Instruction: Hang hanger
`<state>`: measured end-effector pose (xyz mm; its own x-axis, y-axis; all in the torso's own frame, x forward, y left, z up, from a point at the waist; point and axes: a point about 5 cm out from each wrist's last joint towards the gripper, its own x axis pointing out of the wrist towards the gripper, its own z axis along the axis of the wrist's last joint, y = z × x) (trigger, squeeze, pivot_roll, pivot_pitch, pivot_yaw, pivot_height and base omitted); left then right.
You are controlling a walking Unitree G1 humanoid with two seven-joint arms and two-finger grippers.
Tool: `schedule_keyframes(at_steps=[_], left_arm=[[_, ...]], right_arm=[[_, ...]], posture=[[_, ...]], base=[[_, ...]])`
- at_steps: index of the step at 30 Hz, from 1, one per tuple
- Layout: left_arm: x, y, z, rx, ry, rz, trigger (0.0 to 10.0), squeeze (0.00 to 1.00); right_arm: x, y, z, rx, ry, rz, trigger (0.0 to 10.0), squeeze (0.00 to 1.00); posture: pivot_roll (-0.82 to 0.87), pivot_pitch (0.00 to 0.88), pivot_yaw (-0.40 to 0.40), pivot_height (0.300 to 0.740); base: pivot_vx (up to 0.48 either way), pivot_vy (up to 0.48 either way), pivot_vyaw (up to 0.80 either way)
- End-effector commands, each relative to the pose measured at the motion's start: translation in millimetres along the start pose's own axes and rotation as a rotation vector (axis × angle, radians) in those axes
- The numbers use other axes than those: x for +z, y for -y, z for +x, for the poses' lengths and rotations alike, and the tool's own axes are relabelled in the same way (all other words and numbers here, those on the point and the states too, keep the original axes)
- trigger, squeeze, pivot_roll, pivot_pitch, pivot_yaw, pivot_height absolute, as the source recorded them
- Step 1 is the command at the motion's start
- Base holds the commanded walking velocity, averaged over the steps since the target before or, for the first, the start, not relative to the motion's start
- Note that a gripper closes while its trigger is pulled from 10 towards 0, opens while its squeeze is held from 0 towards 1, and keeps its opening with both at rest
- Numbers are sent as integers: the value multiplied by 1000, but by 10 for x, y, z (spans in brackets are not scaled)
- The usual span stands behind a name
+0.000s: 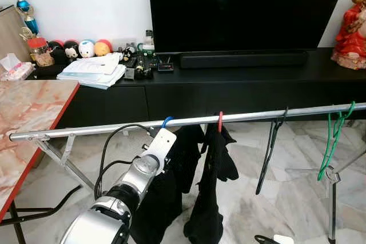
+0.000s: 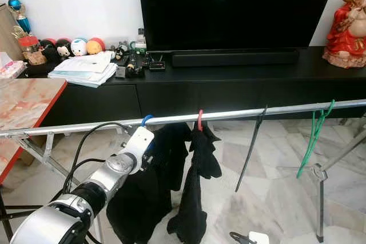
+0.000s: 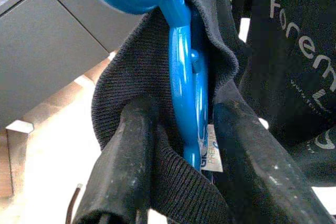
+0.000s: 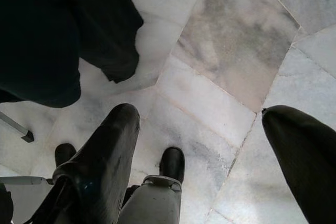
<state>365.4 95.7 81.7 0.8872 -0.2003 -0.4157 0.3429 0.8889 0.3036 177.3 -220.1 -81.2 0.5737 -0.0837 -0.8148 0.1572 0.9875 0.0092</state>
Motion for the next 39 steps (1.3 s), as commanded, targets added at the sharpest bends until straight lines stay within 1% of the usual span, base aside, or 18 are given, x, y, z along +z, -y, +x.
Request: schedule_keyframes(at_steps=[1,8,14,15,16,18,22,29,30,33,35,39], left_arm=[[23,-21,8,-2,-3,-3,0,0],[26,-18,8,-9,-2,-2,0,0],[25,-17,9,1,-4,-16,0,0],[25,-20,8,8,-2,-27,0,0],[39,-36,9,25,6,-66,0,0],[45,-43,9,31,9,-79,0,0],[107,-101,4,60,61,-163,0,0],[180,-166,-12,87,129,-253,0,0],[200,-186,-19,97,151,-271,0,0],[225,-223,-41,118,187,-275,0,0],[224,-229,-45,122,192,-275,0,0],[190,-263,-82,143,221,-260,0,0]], right_arm=[[25,-3,5,1,2,-2,10000,0],[25,-8,6,2,-1,0,10000,0],[29,-8,7,4,0,0,10000,0],[30,-8,7,4,0,-1,10000,0],[34,-7,8,4,1,-1,10000,0],[35,-7,8,4,1,-1,10000,0],[39,-3,7,4,3,-1,10000,0],[40,3,7,2,3,-5,10000,0],[39,4,7,1,2,-6,10000,0],[38,5,7,-1,1,-6,10000,0],[36,5,6,-1,0,-7,10000,0],[32,5,6,-3,1,-7,10000,0]], posture=[[-75,0,12,740],[-76,0,14,740],[-76,0,13,740],[-76,0,13,740],[-77,0,12,740],[-77,0,12,740],[-76,0,9,740],[-73,0,5,740],[-72,0,4,740],[-72,0,4,740],[-71,0,3,740],[-64,0,3,740]], base=[[0,0,0],[0,0,0],[0,0,0],[0,0,0],[0,0,0],[0,0,0],[0,0,0],[0,0,0],[0,0,0],[0,0,0],[0,0,0],[0,0,0]])
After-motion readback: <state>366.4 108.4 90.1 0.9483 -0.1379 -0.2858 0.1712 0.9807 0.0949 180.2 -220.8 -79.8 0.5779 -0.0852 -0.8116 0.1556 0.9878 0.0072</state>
